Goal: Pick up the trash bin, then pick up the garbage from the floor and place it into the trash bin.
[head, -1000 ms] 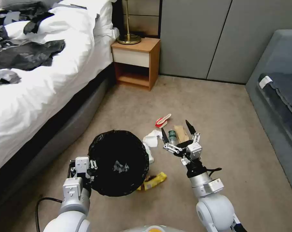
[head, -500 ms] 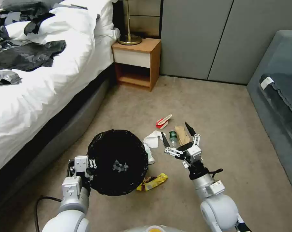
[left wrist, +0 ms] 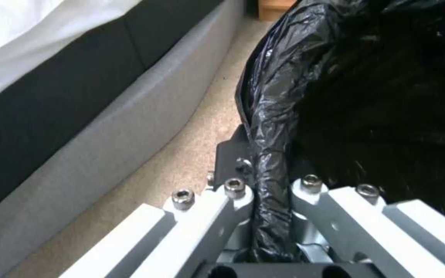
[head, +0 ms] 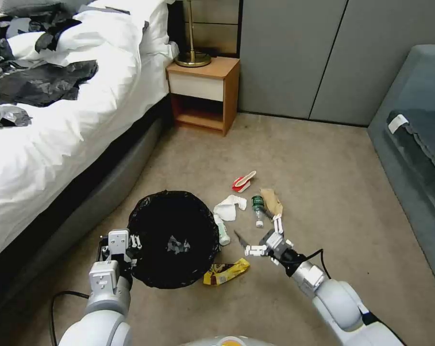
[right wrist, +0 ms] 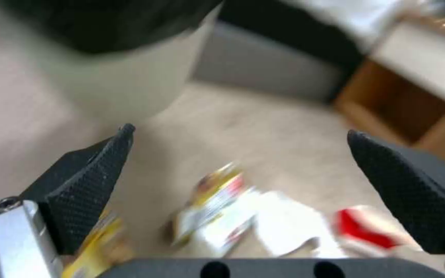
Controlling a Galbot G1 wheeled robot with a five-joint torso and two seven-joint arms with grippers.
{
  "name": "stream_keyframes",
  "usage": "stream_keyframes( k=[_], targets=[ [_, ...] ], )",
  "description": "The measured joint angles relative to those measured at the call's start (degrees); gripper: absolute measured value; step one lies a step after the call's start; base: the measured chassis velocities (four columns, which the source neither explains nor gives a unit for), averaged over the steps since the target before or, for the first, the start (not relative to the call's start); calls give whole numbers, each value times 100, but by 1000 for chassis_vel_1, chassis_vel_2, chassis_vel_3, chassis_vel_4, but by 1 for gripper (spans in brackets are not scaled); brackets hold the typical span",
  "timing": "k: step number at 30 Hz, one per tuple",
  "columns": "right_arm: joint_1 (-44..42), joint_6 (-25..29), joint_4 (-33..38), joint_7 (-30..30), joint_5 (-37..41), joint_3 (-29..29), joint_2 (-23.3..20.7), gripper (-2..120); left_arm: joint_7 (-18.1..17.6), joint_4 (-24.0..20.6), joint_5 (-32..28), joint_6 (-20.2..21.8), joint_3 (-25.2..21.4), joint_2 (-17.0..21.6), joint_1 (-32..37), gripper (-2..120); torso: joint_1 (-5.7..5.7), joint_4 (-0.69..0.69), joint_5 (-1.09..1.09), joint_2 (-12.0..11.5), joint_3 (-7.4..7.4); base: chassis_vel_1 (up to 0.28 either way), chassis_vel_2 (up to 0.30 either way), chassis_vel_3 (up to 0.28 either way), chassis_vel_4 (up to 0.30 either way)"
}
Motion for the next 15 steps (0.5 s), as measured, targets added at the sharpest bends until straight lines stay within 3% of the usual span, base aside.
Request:
stream_keyframes(
  k=[7, 15],
  targets=[
    [587, 315, -953, -593, -326, -563, -19, 100, 0, 38, 55, -3, 11, -56, 19, 1, 0, 0, 0, 0, 0, 0, 0, 0, 0],
    [1052, 472, -1876, -737, -992, -894, 443, 100, -5, 38, 126, -19, 14, -117, 73, 1, 0, 0, 0, 0, 0, 0, 0, 0, 0]
  ],
)
